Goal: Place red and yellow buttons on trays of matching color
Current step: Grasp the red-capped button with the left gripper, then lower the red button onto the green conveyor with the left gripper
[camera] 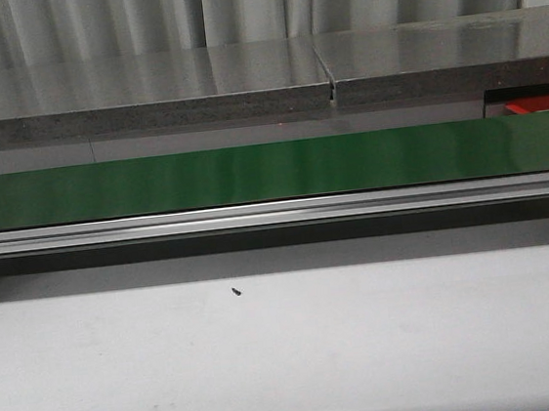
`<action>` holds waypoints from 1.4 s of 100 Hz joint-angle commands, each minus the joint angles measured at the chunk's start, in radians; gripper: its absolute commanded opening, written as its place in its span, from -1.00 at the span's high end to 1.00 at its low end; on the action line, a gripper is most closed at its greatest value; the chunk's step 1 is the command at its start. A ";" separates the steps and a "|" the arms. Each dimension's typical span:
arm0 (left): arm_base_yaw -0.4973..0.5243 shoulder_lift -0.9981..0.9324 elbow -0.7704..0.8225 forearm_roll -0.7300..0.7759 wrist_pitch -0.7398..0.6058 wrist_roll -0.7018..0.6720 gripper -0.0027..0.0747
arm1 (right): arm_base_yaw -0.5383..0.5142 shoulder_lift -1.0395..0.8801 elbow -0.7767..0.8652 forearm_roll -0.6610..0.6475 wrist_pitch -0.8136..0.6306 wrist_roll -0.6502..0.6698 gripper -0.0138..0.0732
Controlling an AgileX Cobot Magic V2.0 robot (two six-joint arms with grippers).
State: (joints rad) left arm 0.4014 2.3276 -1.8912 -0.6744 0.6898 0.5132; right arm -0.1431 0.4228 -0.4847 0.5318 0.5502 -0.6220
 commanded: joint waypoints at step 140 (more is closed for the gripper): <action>-0.129 -0.495 0.315 -0.120 0.066 0.064 0.93 | 0.001 0.002 -0.026 0.014 -0.060 -0.009 0.84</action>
State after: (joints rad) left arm 0.2921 1.9212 -1.5981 -0.7218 0.8268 0.5441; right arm -0.1431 0.4228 -0.4847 0.5318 0.5502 -0.6220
